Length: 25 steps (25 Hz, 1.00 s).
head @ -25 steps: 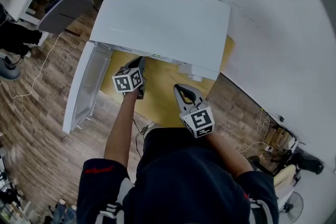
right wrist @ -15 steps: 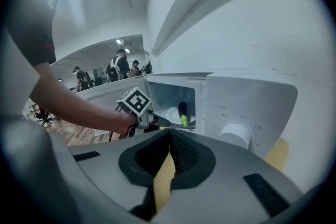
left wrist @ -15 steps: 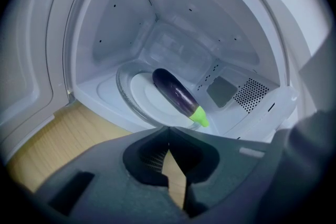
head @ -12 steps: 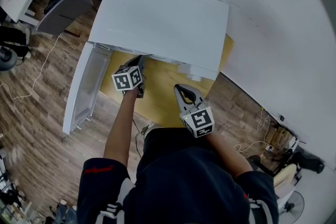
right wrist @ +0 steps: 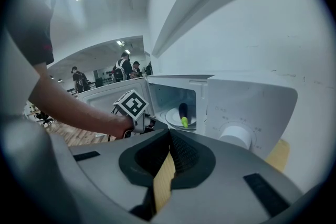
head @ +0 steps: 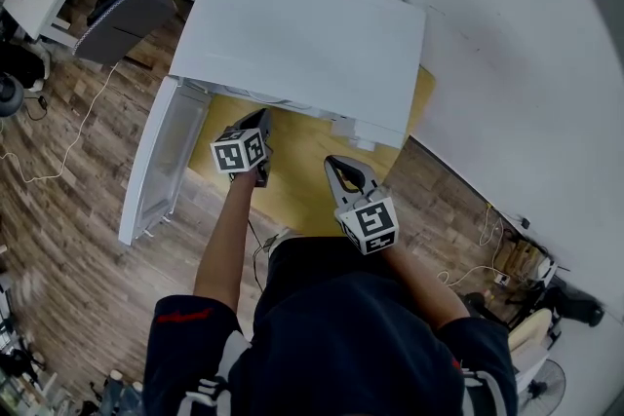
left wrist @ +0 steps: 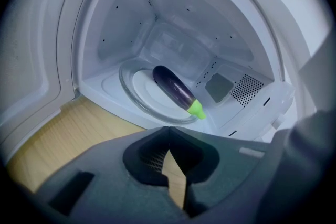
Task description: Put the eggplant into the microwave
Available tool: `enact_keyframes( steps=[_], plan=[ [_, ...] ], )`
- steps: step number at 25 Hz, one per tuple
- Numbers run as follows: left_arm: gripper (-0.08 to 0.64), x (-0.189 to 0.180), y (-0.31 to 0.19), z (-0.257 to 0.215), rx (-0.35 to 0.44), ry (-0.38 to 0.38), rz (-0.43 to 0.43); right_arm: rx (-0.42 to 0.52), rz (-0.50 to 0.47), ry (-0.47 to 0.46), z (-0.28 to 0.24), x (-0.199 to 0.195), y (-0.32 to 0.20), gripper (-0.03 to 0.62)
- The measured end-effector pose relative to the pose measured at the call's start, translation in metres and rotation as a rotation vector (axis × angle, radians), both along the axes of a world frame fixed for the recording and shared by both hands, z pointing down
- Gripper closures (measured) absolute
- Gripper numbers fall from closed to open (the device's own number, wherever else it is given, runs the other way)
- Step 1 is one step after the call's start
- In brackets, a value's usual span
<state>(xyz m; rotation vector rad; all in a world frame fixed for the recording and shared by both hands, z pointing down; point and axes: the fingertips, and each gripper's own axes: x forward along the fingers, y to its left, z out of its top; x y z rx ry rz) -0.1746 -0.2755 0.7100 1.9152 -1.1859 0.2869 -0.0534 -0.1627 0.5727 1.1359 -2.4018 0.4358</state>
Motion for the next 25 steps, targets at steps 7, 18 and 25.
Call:
enact_keyframes(
  steps=[7,18,25],
  plan=[
    [0.543,-0.006,0.017,-0.022,0.067,-0.020,0.006,0.034,-0.025,-0.026,-0.010,-0.008,-0.003,0.580],
    [0.543,-0.015,0.056,-0.088,0.193,-0.068,-0.003,0.116,-0.057,-0.105,-0.047,-0.015,-0.015,0.580],
    [0.544,-0.011,0.082,-0.151,0.313,-0.079,-0.018,0.161,-0.136,-0.135,-0.074,-0.025,-0.010,0.580]
  ],
)
